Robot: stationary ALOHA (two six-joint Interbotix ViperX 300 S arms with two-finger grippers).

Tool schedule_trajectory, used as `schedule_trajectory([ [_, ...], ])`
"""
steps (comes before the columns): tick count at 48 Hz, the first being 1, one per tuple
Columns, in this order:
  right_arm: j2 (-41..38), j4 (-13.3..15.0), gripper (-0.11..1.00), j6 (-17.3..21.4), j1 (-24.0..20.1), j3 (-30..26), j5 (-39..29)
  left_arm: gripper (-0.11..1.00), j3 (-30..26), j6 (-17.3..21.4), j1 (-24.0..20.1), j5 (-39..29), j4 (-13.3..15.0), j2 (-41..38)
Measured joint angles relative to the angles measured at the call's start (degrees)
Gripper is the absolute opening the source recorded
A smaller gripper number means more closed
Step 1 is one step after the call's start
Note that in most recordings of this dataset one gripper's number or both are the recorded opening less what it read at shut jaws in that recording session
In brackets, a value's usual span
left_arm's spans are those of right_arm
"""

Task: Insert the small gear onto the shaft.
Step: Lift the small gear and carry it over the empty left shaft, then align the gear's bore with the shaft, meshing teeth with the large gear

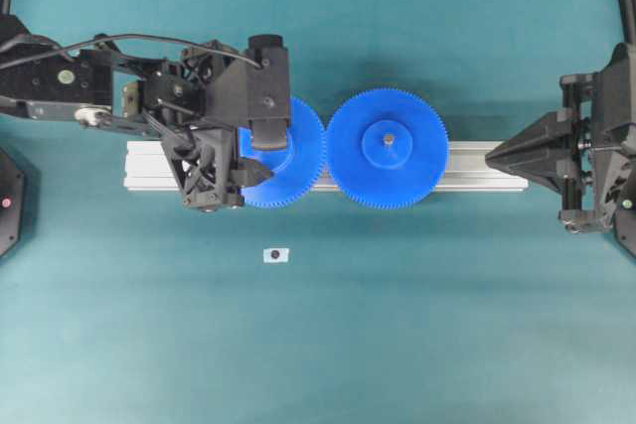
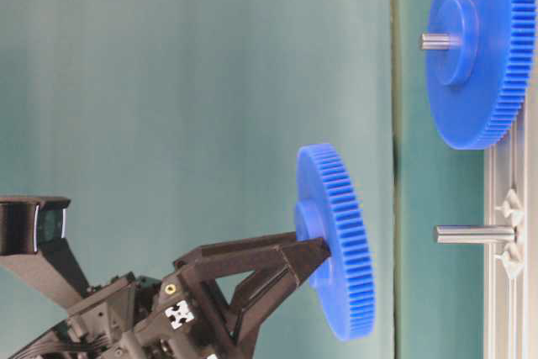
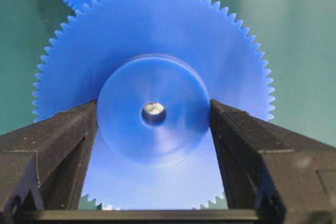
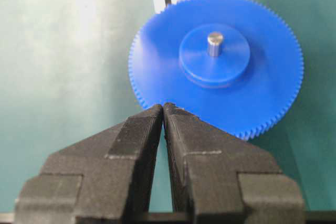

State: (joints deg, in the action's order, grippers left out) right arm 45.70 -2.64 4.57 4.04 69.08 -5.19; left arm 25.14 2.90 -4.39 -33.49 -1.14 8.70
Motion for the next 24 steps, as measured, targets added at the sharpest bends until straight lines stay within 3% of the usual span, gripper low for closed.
schedule_trajectory([
  [24, 0.0, 0.0, 0.2, 0.0, 0.1, 0.1, 0.8, 0.72, 0.3, 0.2, -0.8, 0.3, 0.0, -6.9],
])
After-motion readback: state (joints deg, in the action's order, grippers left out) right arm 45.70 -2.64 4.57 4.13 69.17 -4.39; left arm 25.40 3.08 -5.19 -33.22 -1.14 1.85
